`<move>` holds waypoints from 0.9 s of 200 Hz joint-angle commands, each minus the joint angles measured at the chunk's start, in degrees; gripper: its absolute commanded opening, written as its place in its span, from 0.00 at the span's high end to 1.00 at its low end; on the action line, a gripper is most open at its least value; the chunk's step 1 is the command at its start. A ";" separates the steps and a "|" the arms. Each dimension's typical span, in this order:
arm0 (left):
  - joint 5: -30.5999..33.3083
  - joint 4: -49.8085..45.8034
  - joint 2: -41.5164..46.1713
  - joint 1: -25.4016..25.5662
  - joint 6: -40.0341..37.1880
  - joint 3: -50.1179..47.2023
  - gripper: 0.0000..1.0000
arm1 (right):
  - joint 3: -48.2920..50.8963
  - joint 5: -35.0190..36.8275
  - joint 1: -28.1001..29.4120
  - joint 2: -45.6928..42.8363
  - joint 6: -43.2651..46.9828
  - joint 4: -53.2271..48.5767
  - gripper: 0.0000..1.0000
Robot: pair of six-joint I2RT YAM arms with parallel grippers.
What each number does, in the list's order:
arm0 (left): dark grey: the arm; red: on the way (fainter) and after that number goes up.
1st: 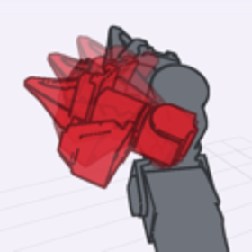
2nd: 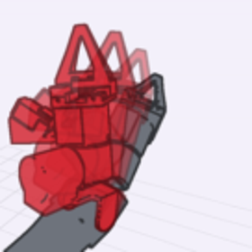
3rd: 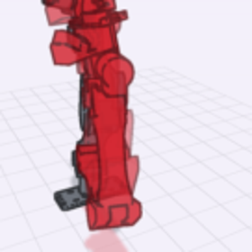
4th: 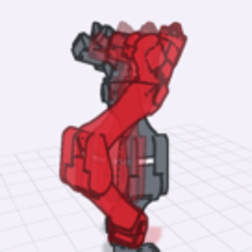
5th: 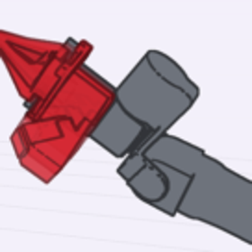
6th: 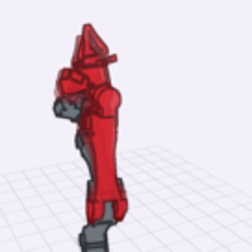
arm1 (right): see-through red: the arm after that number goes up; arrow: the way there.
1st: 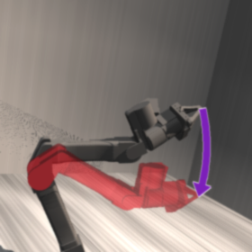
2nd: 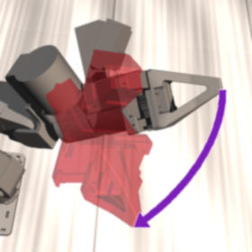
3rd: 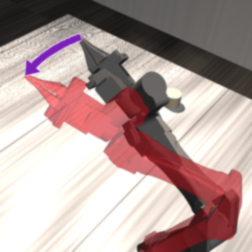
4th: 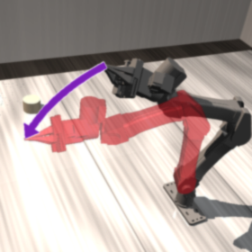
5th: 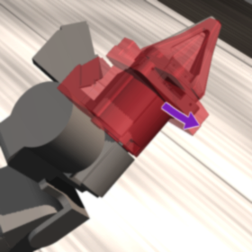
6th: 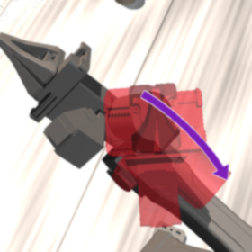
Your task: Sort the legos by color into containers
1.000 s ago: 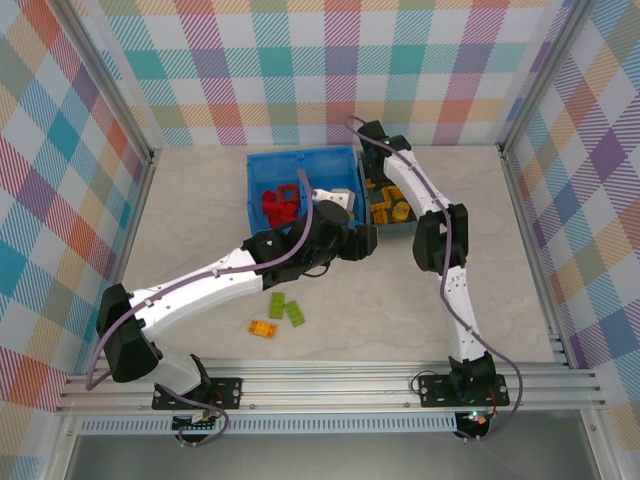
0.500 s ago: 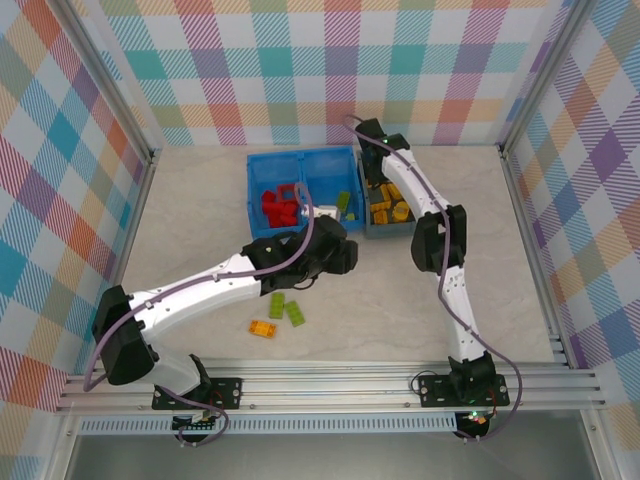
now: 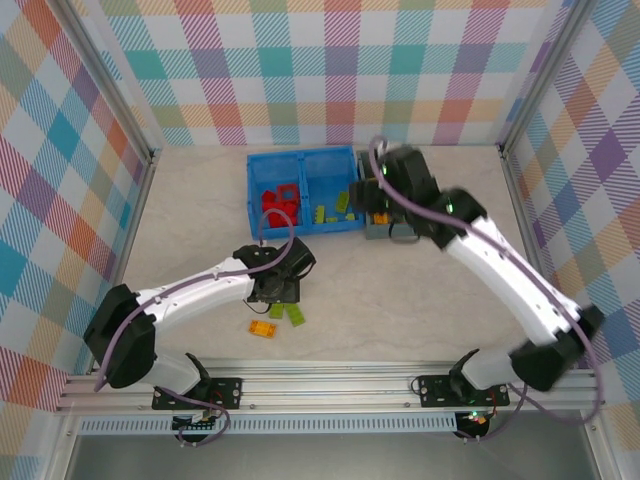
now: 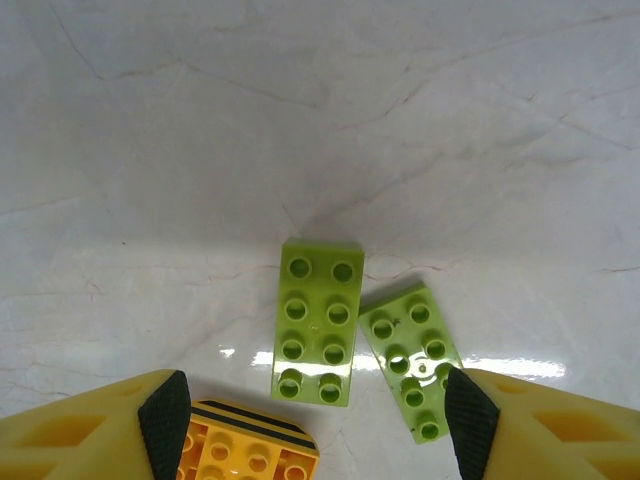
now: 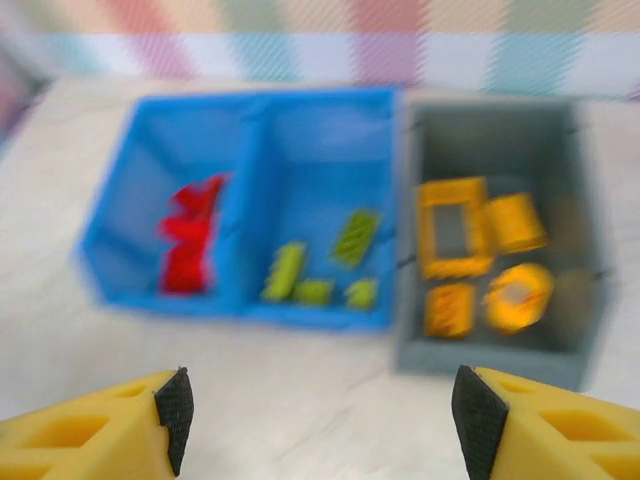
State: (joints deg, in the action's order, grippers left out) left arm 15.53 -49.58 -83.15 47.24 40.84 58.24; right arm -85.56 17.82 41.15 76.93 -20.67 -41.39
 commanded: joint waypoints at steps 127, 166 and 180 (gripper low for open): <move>-10.72 6.85 -10.22 -8.83 -6.61 -4.26 0.52 | 28.93 -3.67 22.27 -14.28 -19.24 3.50 0.33; -10.79 7.66 -11.31 -9.44 -6.85 -4.96 0.54 | 29.00 -4.45 22.32 -13.14 -19.91 4.49 0.33; -10.63 7.75 -11.83 -9.48 -6.78 -4.95 0.53 | 29.05 -4.64 22.42 -12.86 -20.28 4.86 0.34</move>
State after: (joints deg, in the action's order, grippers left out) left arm 4.99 -42.11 -93.78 38.50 34.76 54.02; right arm -55.29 13.17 63.09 63.46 -39.51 -37.32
